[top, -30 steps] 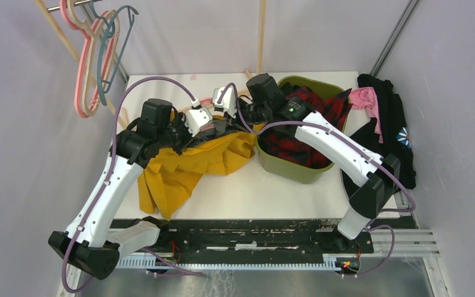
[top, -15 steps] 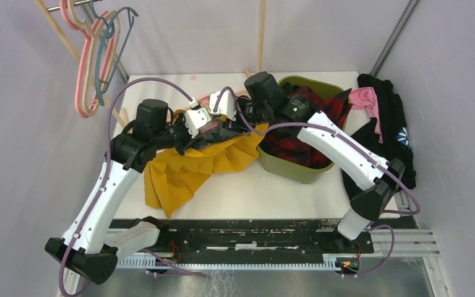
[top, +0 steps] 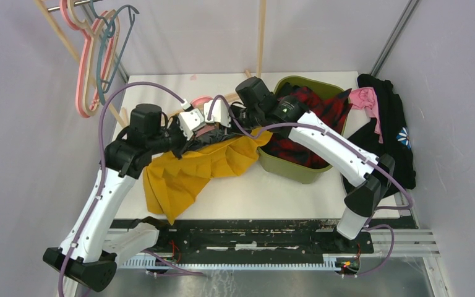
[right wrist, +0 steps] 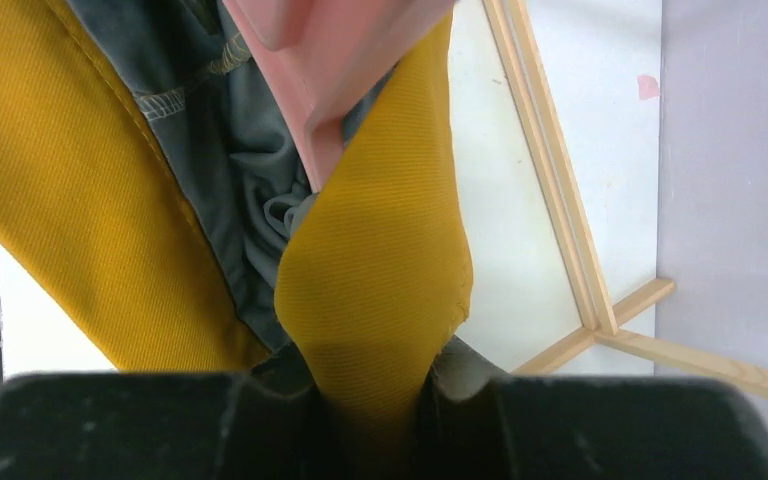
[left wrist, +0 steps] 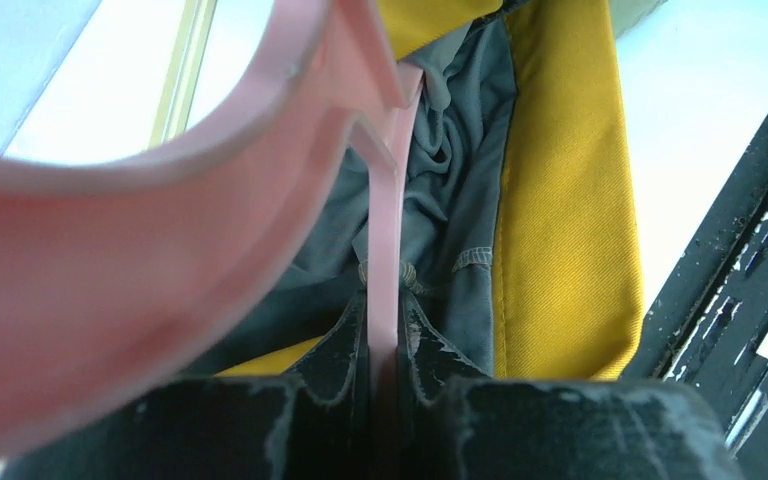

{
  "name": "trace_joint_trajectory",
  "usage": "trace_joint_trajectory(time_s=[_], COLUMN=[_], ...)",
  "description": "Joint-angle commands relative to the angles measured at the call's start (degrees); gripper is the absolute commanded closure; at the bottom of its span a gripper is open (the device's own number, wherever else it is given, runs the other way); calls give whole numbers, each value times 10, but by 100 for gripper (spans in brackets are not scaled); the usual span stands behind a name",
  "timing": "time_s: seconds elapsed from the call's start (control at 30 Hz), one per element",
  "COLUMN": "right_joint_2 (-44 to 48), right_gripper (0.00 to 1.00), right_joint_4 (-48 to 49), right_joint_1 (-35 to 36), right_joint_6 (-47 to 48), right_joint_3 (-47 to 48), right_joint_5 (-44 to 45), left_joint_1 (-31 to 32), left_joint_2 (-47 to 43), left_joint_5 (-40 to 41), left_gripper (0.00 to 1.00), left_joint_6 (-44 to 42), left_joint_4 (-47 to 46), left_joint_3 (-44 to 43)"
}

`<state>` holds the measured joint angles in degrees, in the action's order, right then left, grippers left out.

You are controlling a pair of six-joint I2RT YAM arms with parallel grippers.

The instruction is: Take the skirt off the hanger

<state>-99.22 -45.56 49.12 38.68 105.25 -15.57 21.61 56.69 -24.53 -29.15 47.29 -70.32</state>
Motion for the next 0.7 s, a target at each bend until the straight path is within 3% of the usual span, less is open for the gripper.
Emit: trace_joint_trajectory(time_s=[0.0, 0.1, 0.3, 0.43, 0.67], right_joint_2=[-27, -16, 0, -2, -8], right_gripper=[99, 99, 99, 99, 99], right_joint_4=[1, 34, 61, 57, 49], right_joint_1=[21, 19, 20, 19, 19], right_joint_6=[-67, -103, -95, -91, -84], right_joint_3=[-12, -22, -42, -36, -14], right_joint_5=[95, 182, 199, 198, 197], left_joint_1=[20, 20, 20, 20, 20], left_joint_2=[-42, -46, -59, -51, -70], left_joint_5=[-117, -82, -22, -62, -140], left_gripper=[97, 97, 95, 94, 94], left_joint_6=[31, 31, 29, 57, 113], left_joint_4=[-218, -228, -295, -309, -256], left_joint_3=[-37, -19, 14, -10, -25])
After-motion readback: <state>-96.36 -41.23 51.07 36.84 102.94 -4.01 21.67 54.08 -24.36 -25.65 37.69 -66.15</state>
